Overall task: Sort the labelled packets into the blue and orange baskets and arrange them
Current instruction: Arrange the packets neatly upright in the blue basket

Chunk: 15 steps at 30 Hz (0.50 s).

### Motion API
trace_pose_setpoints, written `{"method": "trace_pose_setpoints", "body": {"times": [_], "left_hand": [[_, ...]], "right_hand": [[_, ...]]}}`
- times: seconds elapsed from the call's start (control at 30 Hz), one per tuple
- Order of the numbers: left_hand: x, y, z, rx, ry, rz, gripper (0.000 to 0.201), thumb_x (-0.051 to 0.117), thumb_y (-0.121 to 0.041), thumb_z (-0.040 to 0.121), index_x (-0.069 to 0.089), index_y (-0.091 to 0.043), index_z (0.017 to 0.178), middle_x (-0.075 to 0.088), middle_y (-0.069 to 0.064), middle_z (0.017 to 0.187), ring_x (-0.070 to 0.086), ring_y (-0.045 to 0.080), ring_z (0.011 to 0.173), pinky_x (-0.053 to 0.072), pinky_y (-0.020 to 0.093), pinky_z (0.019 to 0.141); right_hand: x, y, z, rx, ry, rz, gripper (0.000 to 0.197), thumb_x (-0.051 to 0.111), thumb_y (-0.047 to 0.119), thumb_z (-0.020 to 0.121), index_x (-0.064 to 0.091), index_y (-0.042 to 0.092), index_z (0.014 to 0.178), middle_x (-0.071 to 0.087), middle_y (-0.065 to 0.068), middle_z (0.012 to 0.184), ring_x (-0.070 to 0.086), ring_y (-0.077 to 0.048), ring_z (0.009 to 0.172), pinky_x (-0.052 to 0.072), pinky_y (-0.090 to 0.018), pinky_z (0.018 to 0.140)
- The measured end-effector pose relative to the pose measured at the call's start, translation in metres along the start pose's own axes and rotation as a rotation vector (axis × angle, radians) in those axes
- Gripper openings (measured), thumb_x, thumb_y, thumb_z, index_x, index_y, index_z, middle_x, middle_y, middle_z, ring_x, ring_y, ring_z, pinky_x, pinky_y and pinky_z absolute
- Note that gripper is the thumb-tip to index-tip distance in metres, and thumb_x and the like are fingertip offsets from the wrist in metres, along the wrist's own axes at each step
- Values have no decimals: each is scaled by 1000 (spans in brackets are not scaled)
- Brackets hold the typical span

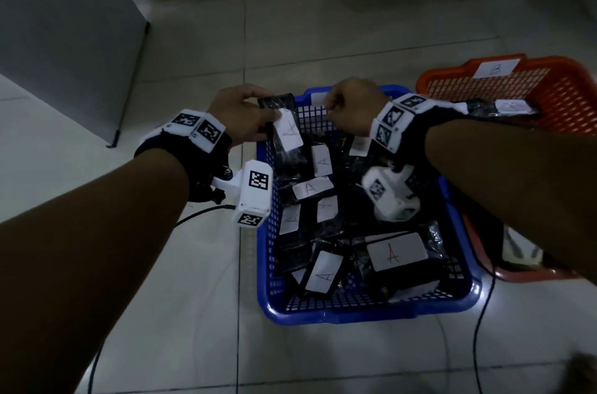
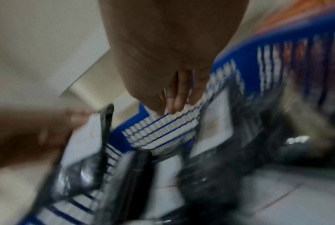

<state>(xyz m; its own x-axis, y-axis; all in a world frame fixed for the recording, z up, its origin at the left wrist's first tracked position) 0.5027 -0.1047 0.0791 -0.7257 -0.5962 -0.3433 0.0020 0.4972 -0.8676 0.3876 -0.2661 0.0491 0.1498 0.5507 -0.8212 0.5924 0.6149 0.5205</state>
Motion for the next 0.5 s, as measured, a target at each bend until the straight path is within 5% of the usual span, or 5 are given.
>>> {"method": "trace_pose_setpoints", "body": {"times": [0.13, 0.33, 0.4, 0.5], "left_hand": [[26, -9, 9, 18, 55, 149, 16, 68, -7, 84, 65, -10, 100, 68, 16, 98, 68, 26, 81, 60, 40, 71], [57, -5, 27, 101, 93, 410, 14, 67, -7, 83, 64, -15, 93, 67, 14, 99, 69, 34, 84, 58, 49, 75], [62, -4, 32, 144, 87, 527, 13, 66, -13, 83, 63, -20, 94, 68, 10, 98, 68, 28, 80, 58, 41, 74], [65, -3, 37, 219, 36, 740, 21, 64, -20, 84, 67, -21, 105, 67, 1, 102, 63, 19, 90, 46, 23, 74]], "right_hand": [[-11, -27, -13, 15, 271, -395, 26, 68, 41, 83, 70, 16, 90, 69, -7, 86, 66, -29, 76, 59, -42, 70], [-20, -40, -23, -26, 361, -390, 58, 70, 46, 81, 60, 14, 128, 59, -4, 131, 57, -26, 115, 49, -38, 99], [-22, -43, -27, -44, 355, -379, 67, 73, 46, 79, 51, 18, 136, 51, -1, 139, 50, -23, 124, 43, -32, 102], [-24, -45, -26, -26, 249, -279, 66, 81, 34, 74, 51, 20, 130, 54, -3, 131, 54, -24, 114, 47, -31, 93]]}}
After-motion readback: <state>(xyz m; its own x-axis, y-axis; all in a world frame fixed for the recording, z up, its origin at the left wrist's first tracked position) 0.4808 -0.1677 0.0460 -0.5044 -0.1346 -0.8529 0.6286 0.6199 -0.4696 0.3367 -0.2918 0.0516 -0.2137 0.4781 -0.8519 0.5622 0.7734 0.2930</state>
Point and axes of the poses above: each hand's wrist, its own z-axis towards the middle knuckle, its own x-axis out of the palm, y = z × x, the point moved 2 cm from there along z, towards the middle knuckle
